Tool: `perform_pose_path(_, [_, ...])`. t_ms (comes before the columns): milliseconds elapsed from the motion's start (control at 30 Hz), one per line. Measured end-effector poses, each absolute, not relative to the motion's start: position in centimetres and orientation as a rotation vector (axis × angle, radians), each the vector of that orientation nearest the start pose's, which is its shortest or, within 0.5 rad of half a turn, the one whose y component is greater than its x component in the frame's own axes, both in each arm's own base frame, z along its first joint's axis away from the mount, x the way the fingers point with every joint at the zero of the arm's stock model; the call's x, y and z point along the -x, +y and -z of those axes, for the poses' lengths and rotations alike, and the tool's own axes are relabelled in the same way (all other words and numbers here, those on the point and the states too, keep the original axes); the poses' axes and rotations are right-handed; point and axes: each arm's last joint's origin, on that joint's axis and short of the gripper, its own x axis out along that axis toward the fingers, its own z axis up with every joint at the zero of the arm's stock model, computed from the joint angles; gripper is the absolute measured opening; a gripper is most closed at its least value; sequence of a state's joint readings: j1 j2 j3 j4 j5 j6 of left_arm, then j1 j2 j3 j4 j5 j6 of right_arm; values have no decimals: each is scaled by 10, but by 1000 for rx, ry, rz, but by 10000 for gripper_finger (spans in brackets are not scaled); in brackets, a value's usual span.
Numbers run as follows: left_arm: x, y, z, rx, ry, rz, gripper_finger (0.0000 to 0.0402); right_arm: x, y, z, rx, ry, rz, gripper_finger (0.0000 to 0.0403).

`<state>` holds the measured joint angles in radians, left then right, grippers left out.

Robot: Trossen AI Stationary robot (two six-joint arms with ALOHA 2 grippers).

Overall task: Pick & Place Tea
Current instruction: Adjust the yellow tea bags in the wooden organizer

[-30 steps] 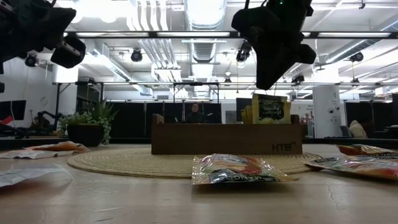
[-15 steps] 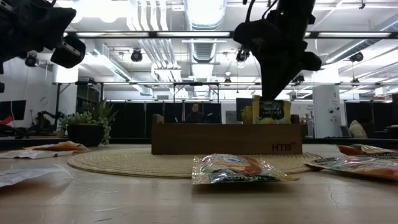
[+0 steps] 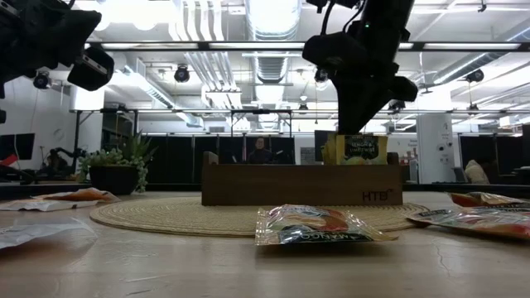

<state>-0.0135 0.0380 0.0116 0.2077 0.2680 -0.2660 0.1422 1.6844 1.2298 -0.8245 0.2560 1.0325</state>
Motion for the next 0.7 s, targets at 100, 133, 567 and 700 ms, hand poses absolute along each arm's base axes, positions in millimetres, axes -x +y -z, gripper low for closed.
perform_pose_path(100, [-97, -9, -184, 241, -142, 303, 0, -323, 38, -219, -642, 1061, 691, 68])
perform_pose_path(133, [-97, -9, -184, 240, -142, 303, 0, -323, 38, -218, -650, 1062, 680, 68])
perform_pose_path(567, [-97, -9, -184, 240, -142, 303, 0, -317, 33, -203, -722, 1128, 679, 68])
perform_pose_path(700, [-97, -9, -184, 240, -142, 303, 0, -321, 34, -211, -703, 1109, 649, 68])
